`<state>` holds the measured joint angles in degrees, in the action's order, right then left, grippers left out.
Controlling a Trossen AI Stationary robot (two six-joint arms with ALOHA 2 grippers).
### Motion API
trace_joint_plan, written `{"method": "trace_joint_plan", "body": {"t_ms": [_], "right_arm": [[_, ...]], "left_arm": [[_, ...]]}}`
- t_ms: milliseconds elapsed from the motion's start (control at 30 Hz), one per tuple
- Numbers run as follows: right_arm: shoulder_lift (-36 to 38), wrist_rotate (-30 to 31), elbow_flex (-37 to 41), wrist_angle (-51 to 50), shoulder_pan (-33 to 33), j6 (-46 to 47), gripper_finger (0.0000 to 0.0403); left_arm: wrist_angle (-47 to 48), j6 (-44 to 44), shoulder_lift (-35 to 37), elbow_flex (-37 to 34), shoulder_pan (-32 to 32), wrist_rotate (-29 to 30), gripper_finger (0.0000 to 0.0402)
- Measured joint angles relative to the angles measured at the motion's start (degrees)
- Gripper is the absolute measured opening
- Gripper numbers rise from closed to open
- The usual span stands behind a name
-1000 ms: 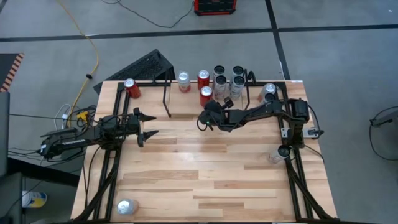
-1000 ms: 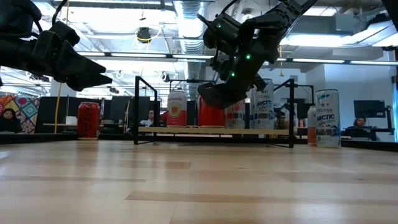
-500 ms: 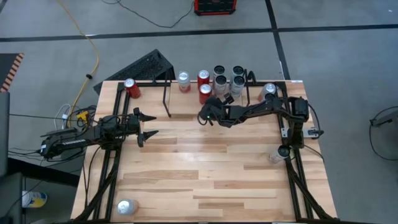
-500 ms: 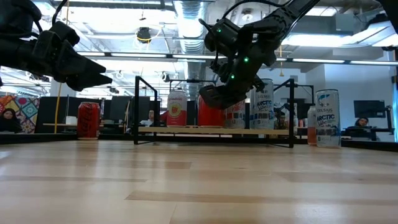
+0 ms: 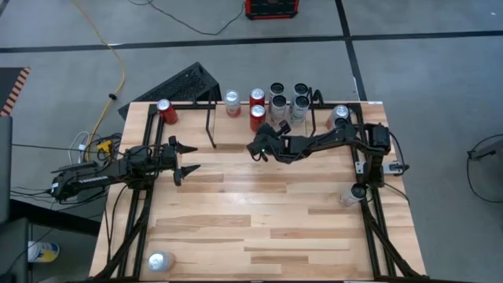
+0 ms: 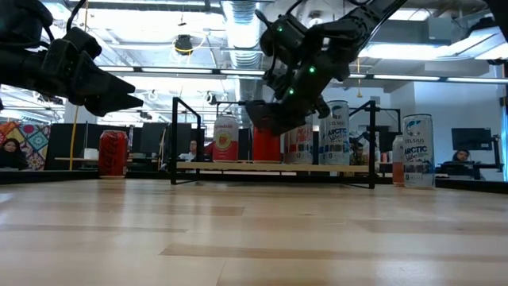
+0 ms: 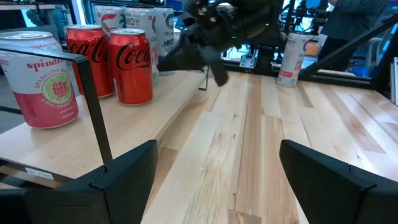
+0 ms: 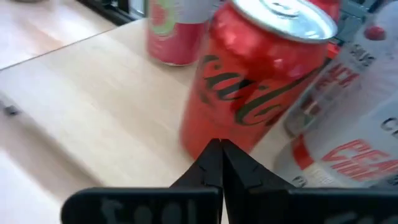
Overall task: Place canned beverage on shelf
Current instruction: Put the bottom red black soda can on the shelf aligned with the other red black soda can
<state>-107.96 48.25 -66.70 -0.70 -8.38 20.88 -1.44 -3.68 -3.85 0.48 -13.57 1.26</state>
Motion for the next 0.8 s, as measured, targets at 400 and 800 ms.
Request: {"method": "trace_joint_plan", "body": {"t_ms": [400,800], "right_arm": [[0.0,-0.7,0.0,3.3,-1.5,-2.3,0.002],[0.0,-0.3,0.0,4.8,-0.5,-1.8,0.002]], "left_arm": [[0.0,0.0,0.0,0.0,0.0,0.0,0.0323],[0.0,0.0,0.0,0.0,0.0,0.0,0.0323]]}}
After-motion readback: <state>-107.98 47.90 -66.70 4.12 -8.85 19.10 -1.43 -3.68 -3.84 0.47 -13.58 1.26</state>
